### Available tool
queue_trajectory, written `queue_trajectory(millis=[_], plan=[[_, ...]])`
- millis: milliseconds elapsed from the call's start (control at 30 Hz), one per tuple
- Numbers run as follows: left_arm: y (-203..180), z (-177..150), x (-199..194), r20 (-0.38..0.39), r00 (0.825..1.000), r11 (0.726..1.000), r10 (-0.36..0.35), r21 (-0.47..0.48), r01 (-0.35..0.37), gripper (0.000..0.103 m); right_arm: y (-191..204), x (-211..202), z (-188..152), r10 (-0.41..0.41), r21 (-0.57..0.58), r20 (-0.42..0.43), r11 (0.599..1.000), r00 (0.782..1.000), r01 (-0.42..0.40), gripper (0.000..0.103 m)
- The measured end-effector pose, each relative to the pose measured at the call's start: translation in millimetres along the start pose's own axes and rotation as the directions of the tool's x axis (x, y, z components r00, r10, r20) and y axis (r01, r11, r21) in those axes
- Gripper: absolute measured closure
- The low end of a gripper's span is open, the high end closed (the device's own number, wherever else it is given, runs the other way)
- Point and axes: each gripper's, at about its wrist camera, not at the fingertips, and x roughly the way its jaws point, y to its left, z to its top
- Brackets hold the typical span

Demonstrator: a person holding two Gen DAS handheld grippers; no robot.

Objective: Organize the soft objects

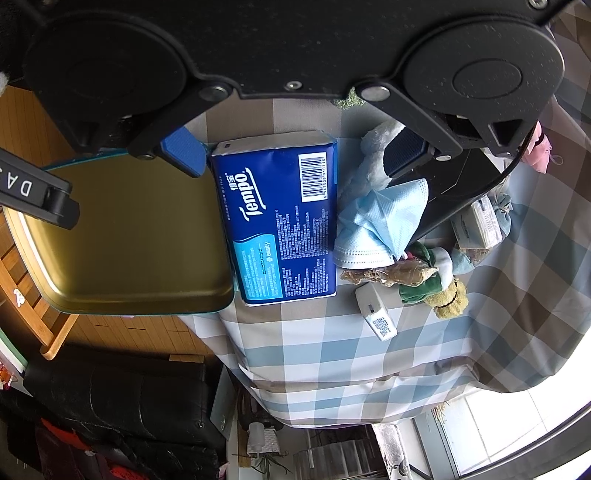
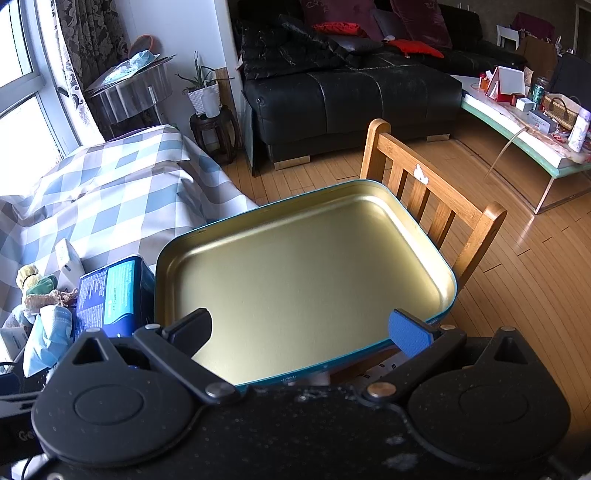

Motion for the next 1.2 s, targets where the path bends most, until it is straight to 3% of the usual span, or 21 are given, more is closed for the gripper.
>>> queue_trajectory(millis=[833,1033,1200], plan=[[0,3,1,0.0,1.0,1.0,0.006,0.005,-0.006,0.004,1,1,-3,-0.003,-0.003,-0.003,1.0,1.0,0.003,0.0],[5,8,-8,0.044,0.999,1.0,0.006,0.001,-0.006,0.004,1,-2,-2,0.012,-0.002,0.017,1.0,1.0,-0.012,0.0],[23,23,-28,0.124,0.992,0.999,0.015,-0.035,-0.011,0.004,1,-11,0,0.024,0.002,0.071,1.0,0.997,-0.024,0.0]])
